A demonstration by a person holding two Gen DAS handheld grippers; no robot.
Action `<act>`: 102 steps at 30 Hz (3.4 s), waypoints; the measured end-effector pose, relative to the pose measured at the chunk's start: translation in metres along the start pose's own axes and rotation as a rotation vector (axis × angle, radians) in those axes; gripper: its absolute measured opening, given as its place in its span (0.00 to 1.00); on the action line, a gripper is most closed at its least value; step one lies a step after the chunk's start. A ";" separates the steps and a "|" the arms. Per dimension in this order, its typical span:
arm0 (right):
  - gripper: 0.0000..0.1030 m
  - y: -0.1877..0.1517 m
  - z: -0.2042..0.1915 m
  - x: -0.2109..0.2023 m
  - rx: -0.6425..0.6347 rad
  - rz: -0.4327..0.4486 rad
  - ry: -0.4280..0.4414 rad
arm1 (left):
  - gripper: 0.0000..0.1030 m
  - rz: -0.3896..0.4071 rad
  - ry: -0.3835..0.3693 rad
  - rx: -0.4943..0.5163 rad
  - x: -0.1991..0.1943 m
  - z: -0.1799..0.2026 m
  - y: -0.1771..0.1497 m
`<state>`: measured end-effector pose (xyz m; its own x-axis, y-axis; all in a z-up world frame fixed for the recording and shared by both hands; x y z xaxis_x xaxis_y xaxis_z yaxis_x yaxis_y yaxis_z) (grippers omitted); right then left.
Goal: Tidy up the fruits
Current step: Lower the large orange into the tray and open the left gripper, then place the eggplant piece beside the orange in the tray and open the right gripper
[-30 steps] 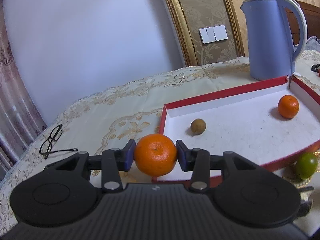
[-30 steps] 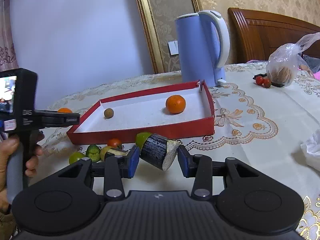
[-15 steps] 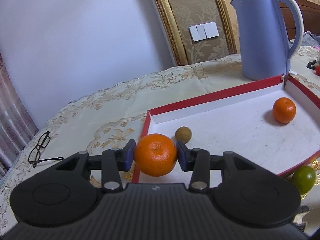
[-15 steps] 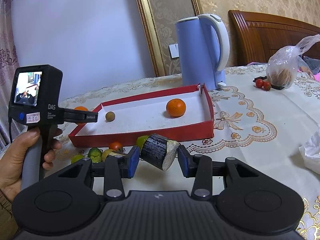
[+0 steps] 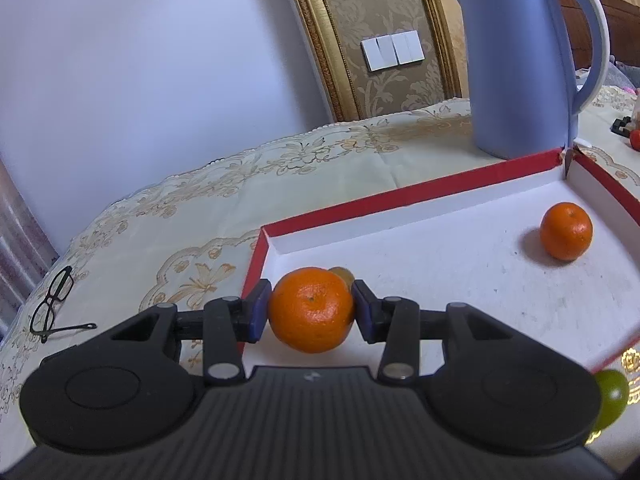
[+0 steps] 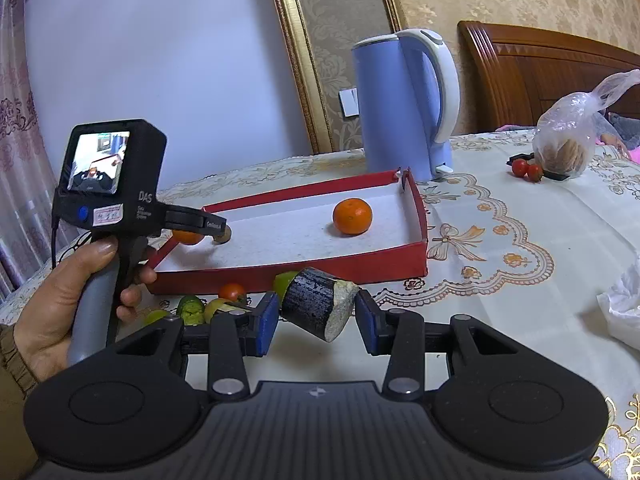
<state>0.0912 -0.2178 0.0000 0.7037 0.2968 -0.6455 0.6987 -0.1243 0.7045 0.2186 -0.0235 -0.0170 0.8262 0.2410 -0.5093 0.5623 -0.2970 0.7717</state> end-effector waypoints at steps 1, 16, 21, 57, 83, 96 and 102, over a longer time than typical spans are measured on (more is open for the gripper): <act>0.39 0.000 0.000 0.000 0.000 0.000 0.000 | 0.40 -0.002 -0.002 0.003 0.001 0.001 0.001; 0.39 0.000 0.003 0.001 0.007 -0.002 0.000 | 0.40 -0.024 -0.018 0.016 0.016 0.013 0.009; 0.39 0.000 0.003 0.001 0.006 -0.001 0.000 | 0.40 -0.030 -0.018 0.016 0.020 0.014 0.011; 0.39 0.021 0.001 0.009 -0.035 0.014 -0.009 | 0.59 -0.019 -0.025 0.010 0.019 0.012 0.025; 0.40 0.082 0.027 0.125 -0.114 -0.088 -0.180 | 1.00 0.031 -0.003 -0.202 -0.103 -0.078 -0.088; 0.48 0.080 0.033 0.131 -0.109 -0.098 -0.222 | 1.00 0.058 -0.085 -0.139 -0.119 -0.079 -0.104; 0.57 0.075 0.016 0.072 -0.090 0.009 -0.138 | 1.00 0.149 -0.222 -0.008 -0.131 -0.048 -0.103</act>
<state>0.1964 -0.2206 0.0014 0.7254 0.1625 -0.6689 0.6821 -0.0392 0.7302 0.0511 0.0202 -0.0114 0.8875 -0.0139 -0.4605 0.4347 -0.3063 0.8469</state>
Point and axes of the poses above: each gripper's, at about its wrist camera, not at the fingertips, and x roughly the way its jaws point, z to its right, y to its top, the point moved 5 cm from there along x, roughly the way its jaws point, and after that the axes turned 5 degrees about x, right-handed, at the moved point
